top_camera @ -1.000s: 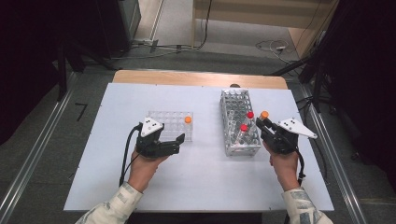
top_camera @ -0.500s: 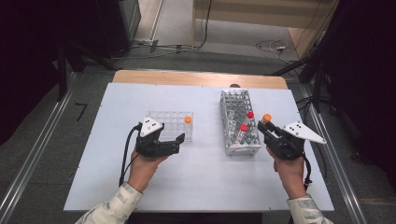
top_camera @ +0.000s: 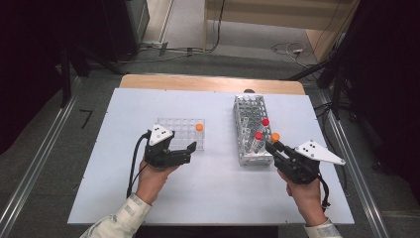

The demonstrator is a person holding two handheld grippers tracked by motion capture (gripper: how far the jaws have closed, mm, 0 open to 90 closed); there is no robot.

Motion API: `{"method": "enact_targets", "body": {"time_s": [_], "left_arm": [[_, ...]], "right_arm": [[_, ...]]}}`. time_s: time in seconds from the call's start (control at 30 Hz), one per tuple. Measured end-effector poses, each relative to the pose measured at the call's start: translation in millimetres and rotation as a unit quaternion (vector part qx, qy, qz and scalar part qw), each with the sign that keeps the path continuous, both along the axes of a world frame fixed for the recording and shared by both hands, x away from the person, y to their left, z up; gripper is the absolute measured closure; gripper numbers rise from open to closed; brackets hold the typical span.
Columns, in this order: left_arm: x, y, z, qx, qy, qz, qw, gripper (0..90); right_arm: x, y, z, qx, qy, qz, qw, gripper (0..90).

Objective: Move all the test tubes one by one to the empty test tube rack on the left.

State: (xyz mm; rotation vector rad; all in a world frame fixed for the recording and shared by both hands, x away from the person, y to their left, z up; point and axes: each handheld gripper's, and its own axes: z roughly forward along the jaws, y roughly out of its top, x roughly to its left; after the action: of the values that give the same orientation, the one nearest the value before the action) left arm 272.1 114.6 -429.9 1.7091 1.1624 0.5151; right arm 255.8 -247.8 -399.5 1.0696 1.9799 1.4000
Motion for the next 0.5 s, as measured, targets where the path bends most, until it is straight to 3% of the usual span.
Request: {"method": "enact_targets", "body": {"time_s": [0.27,0.5], "left_arm": [[0.0,0.9,0.5,-0.002,-0.001,0.0,1.0,17.0],[-1.9,0.6,3.0,-0.004,-0.006,0.001,1.0,16.9]], "right_arm": [[-3.5,31.0,-8.9,-0.007,0.013,0.044,0.9989,71.3],[-1.4,67.2,-19.6,-0.022,0.018,0.085,0.996,71.3]]}}
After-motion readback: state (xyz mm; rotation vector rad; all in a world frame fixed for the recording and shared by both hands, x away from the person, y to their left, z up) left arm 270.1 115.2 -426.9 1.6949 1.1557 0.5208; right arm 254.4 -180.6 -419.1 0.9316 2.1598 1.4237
